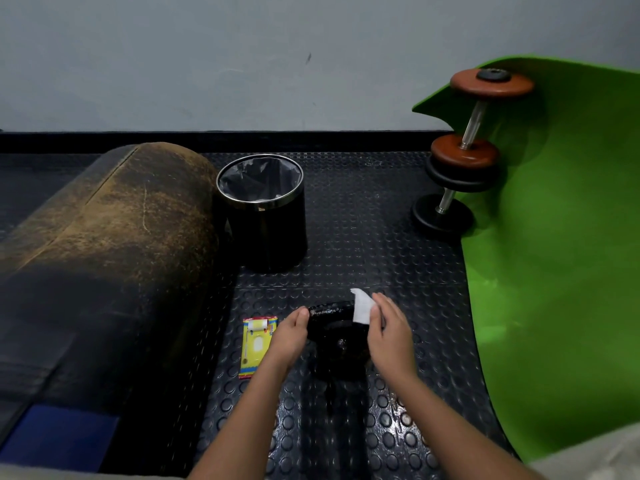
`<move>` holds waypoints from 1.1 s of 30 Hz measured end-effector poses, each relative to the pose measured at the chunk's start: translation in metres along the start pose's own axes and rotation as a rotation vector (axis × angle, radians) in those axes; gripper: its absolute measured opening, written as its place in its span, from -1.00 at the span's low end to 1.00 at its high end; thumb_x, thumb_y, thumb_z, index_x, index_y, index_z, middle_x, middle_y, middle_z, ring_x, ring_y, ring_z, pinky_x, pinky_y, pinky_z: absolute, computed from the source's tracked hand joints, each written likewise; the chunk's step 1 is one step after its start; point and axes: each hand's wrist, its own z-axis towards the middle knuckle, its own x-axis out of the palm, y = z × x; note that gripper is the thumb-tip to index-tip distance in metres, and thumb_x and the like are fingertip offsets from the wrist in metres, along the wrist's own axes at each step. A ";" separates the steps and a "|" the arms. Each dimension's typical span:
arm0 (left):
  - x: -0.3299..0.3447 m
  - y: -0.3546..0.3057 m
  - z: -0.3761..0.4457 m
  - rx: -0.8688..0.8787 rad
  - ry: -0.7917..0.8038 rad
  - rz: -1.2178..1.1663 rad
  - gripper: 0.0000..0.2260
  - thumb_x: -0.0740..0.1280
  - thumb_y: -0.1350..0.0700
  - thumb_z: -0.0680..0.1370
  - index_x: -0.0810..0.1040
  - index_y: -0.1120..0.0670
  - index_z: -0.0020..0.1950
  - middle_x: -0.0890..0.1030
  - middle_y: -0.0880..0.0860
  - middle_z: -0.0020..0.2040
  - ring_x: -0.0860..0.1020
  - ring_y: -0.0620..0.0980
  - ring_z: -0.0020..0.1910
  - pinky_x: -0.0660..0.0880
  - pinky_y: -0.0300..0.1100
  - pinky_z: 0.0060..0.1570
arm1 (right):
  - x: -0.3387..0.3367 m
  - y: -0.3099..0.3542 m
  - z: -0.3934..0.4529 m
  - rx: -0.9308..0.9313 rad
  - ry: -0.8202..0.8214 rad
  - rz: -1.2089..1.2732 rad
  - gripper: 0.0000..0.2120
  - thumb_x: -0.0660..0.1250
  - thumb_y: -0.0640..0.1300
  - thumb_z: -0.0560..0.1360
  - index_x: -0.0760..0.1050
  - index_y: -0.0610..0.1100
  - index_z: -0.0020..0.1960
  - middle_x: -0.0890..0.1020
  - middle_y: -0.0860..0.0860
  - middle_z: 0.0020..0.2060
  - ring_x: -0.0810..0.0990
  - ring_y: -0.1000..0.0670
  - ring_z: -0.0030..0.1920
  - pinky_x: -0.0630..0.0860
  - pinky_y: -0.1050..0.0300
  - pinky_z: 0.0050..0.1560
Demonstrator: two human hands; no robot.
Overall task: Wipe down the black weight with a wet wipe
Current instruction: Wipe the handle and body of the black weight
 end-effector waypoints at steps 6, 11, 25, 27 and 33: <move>0.000 0.000 0.002 -0.004 -0.010 0.004 -0.59 0.07 -0.06 0.65 0.38 0.09 0.44 0.44 0.05 0.39 0.38 0.00 0.37 0.25 -0.24 0.23 | 0.011 0.021 0.009 -0.165 0.093 -0.196 -0.65 0.11 -0.07 0.68 0.50 -0.10 0.39 0.52 0.04 0.37 0.34 0.03 0.46 0.17 0.06 0.53; 0.001 -0.001 -0.001 0.007 -0.008 -0.016 -0.60 0.08 -0.05 0.65 0.40 0.07 0.42 0.47 0.04 0.36 0.41 -0.03 0.31 0.27 -0.26 0.19 | 0.004 0.012 -0.002 -0.395 0.084 -0.196 -0.72 0.24 -0.06 0.62 0.58 0.03 0.29 0.57 0.19 0.27 0.42 0.18 0.36 0.23 0.19 0.43; 0.000 -0.008 -0.008 0.032 0.000 -0.004 -0.65 0.05 -0.01 0.67 0.46 0.07 0.34 0.49 -0.10 0.15 0.40 -0.14 0.11 0.25 -0.28 0.07 | 0.013 0.022 0.002 -0.239 0.126 -0.267 -0.64 0.10 -0.03 0.68 0.48 -0.04 0.40 0.48 0.10 0.38 0.29 0.05 0.49 0.08 0.08 0.55; 0.000 -0.006 -0.006 0.033 0.001 -0.007 -0.65 0.06 -0.02 0.66 0.46 0.06 0.34 0.48 -0.11 0.19 0.40 -0.14 0.14 0.24 -0.30 0.09 | 0.009 0.017 0.000 -0.333 0.132 -0.263 -0.66 0.15 -0.03 0.66 0.50 0.01 0.38 0.50 0.15 0.36 0.33 0.10 0.45 0.12 0.11 0.53; -0.001 0.000 -0.001 0.008 0.009 0.013 -0.57 0.06 -0.08 0.65 0.34 0.07 0.46 0.39 0.02 0.43 0.33 -0.01 0.42 0.22 -0.22 0.28 | -0.004 0.004 0.008 -0.098 0.015 -0.037 -0.72 0.15 -0.06 0.66 0.56 -0.02 0.27 0.56 0.19 0.17 0.47 0.16 0.24 0.41 0.20 0.26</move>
